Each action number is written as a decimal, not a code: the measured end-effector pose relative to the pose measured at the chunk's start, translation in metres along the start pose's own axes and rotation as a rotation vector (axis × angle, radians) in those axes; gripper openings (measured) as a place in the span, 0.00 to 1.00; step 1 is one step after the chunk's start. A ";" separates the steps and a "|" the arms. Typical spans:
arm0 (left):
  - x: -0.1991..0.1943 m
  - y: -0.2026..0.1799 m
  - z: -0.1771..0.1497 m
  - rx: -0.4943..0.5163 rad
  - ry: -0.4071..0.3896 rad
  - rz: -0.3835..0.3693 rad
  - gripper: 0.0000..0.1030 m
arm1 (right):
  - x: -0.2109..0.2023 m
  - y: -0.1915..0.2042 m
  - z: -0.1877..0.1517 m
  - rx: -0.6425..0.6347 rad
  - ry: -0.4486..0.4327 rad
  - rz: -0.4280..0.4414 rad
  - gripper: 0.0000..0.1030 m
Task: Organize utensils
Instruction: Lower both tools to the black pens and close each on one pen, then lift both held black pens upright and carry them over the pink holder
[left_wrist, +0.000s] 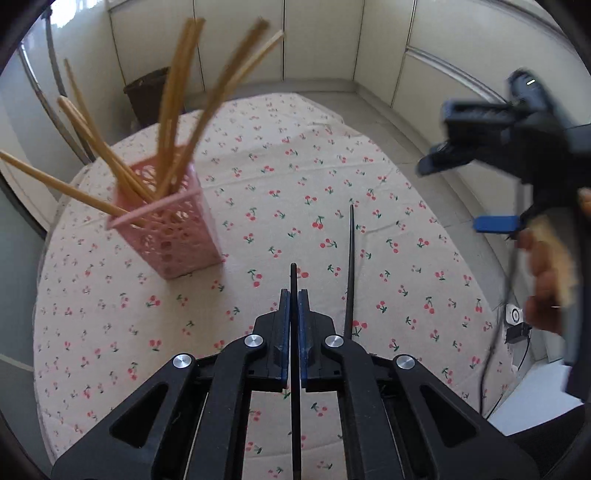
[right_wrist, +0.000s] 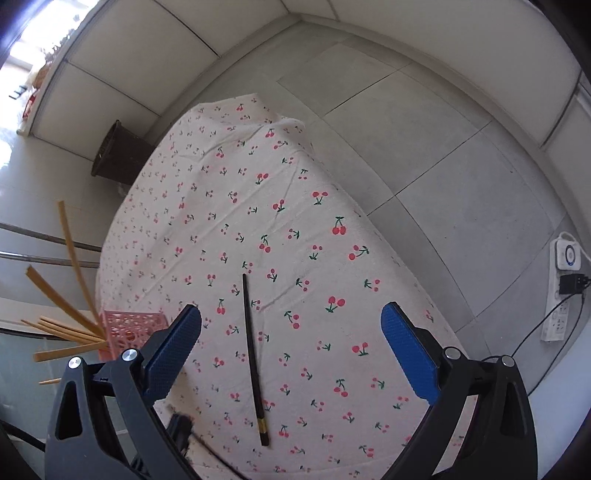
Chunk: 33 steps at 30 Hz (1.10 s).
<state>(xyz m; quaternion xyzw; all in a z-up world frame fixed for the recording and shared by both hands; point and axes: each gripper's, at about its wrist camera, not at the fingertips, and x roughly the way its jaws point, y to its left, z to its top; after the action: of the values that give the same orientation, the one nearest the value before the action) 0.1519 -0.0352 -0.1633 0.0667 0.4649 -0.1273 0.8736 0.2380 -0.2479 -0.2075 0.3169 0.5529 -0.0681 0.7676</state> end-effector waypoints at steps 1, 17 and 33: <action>-0.014 0.003 -0.001 -0.003 -0.034 0.006 0.03 | 0.010 0.007 -0.003 -0.017 0.002 -0.027 0.92; -0.102 0.069 -0.014 -0.123 -0.248 0.072 0.03 | 0.076 0.087 -0.049 -0.353 -0.014 -0.217 0.05; -0.141 0.106 -0.017 -0.267 -0.329 -0.014 0.03 | -0.081 0.084 -0.112 -0.478 -0.206 0.117 0.05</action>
<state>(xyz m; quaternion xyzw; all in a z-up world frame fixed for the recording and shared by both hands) 0.0927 0.0933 -0.0561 -0.0746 0.3292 -0.0797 0.9379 0.1556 -0.1387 -0.1218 0.1494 0.4530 0.0768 0.8756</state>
